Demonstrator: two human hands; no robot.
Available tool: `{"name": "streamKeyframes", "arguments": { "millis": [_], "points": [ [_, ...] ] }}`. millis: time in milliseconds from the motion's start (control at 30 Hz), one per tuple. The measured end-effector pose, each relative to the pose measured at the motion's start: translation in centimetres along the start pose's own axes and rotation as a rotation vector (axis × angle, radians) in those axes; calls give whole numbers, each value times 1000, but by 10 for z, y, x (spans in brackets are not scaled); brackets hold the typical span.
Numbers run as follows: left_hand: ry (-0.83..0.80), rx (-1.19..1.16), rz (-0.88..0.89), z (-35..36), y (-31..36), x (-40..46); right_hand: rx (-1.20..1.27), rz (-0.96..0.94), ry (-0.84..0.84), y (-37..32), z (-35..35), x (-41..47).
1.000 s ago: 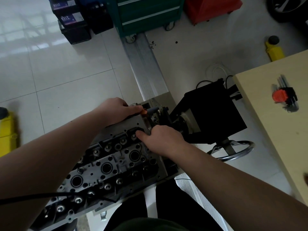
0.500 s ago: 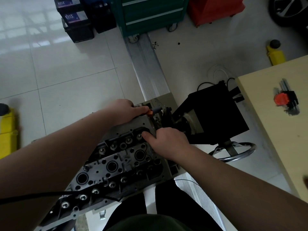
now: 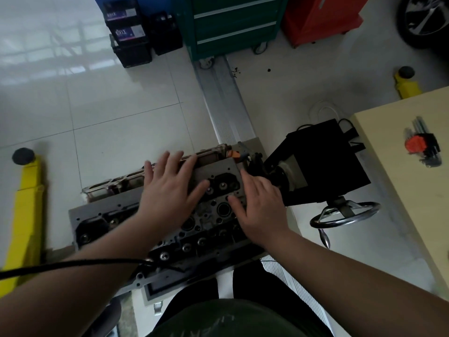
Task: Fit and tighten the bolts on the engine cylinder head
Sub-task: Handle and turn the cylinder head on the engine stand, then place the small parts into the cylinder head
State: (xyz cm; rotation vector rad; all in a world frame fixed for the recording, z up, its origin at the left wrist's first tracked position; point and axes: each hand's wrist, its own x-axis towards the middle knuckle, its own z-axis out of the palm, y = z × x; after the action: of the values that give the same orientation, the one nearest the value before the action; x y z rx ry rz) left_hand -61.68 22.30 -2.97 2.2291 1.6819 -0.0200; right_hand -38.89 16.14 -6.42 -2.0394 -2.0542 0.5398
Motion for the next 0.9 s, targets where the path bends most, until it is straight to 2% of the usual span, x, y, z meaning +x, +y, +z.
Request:
{"name": "streamKeyframes", "arguments": {
  "millis": [100, 233, 567, 767, 900],
  "points": [
    [-39, 63, -1, 20, -1, -23, 2, -3, 11, 0, 0, 4],
    [20, 152, -10, 35, -2, -22, 6, -21, 0, 0, 0, 11],
    [-20, 217, -25, 33, 5, -23, 65, -12, 61, 1, 7, -3],
    [-61, 220, -11, 24, 10, -24, -55, 25, -71, 3, -5, 2],
    [-88, 163, -1, 8, 21, -24, 63, 87, 65, 12, -23, -44]
  ]
}}
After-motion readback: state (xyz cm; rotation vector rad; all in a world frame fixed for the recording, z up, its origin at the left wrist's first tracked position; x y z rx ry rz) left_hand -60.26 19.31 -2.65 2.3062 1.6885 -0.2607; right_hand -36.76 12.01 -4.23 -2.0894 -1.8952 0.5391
